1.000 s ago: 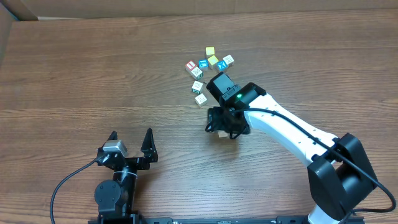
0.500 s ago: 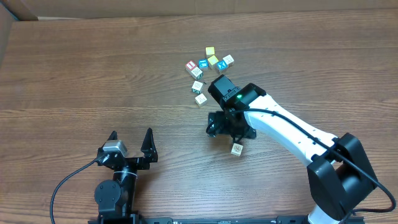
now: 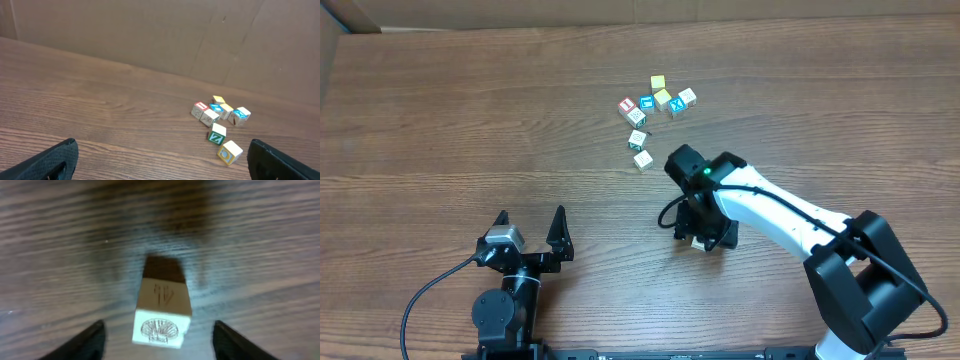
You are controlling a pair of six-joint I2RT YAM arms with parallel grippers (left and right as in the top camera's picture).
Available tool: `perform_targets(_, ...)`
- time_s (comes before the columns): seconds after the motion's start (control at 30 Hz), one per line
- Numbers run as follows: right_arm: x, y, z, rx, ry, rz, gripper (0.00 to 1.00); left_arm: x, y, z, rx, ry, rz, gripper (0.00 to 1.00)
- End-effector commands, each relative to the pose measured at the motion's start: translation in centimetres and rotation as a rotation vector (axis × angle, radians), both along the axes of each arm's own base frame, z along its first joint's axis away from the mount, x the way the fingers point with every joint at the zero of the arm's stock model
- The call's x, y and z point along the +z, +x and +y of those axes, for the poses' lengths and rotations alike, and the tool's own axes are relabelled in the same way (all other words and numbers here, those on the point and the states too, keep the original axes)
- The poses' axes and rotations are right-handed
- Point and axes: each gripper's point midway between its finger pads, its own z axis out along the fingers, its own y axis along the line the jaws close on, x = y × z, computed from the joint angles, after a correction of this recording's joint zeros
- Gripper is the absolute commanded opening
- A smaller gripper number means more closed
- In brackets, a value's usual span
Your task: Flip 3 blocks
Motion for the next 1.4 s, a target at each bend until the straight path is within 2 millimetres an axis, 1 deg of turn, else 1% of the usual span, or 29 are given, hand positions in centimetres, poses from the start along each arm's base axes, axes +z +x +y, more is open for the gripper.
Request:
perform_targets(0.0,-0.4,-0.3,0.8,-0.043,0.039,0.015,0.57,0.0,0.0,-0.1,-0.004,0.02,-0.004,1.0)
perform_targets(0.07,-0.4,0.1,1.1,-0.042,0.05,-0.004,0.52,0.0,0.0,-0.1,-0.005,0.02,-0.003,1.0)
perform_targets(0.13,-0.4,0.7,1.2,-0.041,0.052,-0.029,0.51,0.0,0.0,-0.1,-0.005,0.02,-0.003,1.0)
perform_targets(0.2,-0.5,1.2,1.2,-0.04,0.046,-0.054,0.47,0.0,0.0,-0.1,-0.005,0.02,-0.003,1.0)
perform_targets(0.4,-0.5,2.5,1.5,-0.04,0.05,-0.114,0.45,0.0,0.0,-0.1,-0.005,0.02,-0.003,1.0)
perform_targets(0.53,-0.5,2.3,1.3,-0.039,0.042,-0.106,0.45,0.0,0.0,-0.1,-0.005,0.02,-0.003,1.0)
perform_targets(0.77,-0.6,1.1,0.4,-0.037,0.005,-0.061,0.45,0.0,0.0,-0.1,-0.004,0.02,-0.003,1.0)
perform_targets(0.8,-0.6,1.2,0.4,-0.038,0.005,-0.062,0.41,0.0,0.0,-0.1,-0.005,0.02,-0.003,1.0)
perform_targets(0.87,-0.6,1.2,0.5,-0.038,0.008,-0.065,0.38,0.0,0.0,-0.1,-0.005,0.02,-0.004,1.0)
perform_targets(0.93,-0.6,1.4,0.6,-0.038,0.013,-0.071,0.32,0.0,0.0,-0.1,-0.005,0.02,-0.003,1.0)
perform_targets(0.97,-0.6,1.5,0.7,-0.038,0.016,-0.075,0.31,0.0,0.0,-0.1,-0.004,0.02,-0.003,1.0)
perform_targets(1.13,-0.5,2.6,1.4,-0.039,0.043,-0.121,0.31,0.0,0.0,-0.1,-0.005,0.02,-0.003,1.0)
perform_targets(1.37,-0.4,5.1,1.5,-0.044,0.03,-0.24,0.31,0.0,0.0,-0.1,-0.005,0.02,-0.003,1.0)
